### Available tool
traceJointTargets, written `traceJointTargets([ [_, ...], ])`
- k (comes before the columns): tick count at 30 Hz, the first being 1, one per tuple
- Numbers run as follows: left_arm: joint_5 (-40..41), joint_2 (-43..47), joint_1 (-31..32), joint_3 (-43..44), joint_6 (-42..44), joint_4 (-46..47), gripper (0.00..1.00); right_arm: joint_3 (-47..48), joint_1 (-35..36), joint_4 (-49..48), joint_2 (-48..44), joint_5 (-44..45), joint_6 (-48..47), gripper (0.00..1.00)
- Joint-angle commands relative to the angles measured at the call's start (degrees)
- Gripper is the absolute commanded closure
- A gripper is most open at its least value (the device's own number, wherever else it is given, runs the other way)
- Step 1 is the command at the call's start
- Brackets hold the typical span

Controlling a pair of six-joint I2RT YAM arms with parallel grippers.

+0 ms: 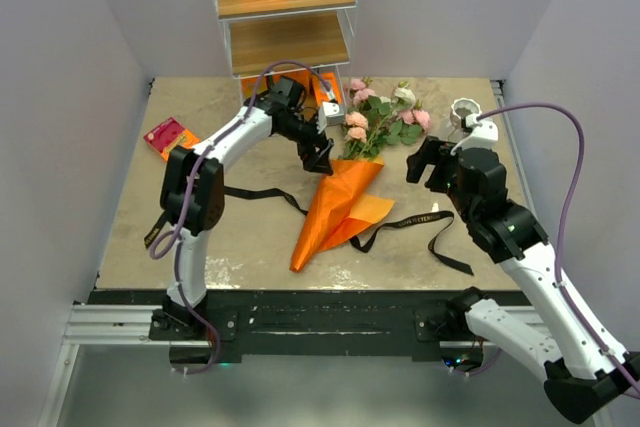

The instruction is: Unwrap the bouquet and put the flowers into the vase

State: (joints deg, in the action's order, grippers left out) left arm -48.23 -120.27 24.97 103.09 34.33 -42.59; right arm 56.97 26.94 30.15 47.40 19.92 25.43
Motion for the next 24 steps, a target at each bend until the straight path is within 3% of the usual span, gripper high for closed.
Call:
traceJointTargets([
  [1, -5.38, -3.11, 0.34, 6.15, 0.39, 3.74, 0.05, -0.02, -0.13, -6.95, -0.03, -4.27, -3.02, 0.14],
  [12, -4.34, -12.44, 1.04, 11.87, -1.45, 5.15, 0.02, 0.51, -0.13, -9.50, 0.68, -9.46, -3.54, 0.16],
  [19, -3.72, -13.68, 1.75, 12.31, 0.83, 1.02, 0.03, 0.16, -0.05, -10.20, 0.59, -11.22, -3.55, 0.18],
  [22, -4.33, -13.85, 1.75, 12.92, 1.27, -0.38, 0.08, -0.98, -0.04, -11.26, -0.02, -12.27, -3.02, 0.18],
  [24, -5.03, -13.59, 1.75, 13.54, 1.71, -1.61, 0.24, -1.16, -0.13, -11.26, 0.06, -13.06, -2.76, 0.18],
])
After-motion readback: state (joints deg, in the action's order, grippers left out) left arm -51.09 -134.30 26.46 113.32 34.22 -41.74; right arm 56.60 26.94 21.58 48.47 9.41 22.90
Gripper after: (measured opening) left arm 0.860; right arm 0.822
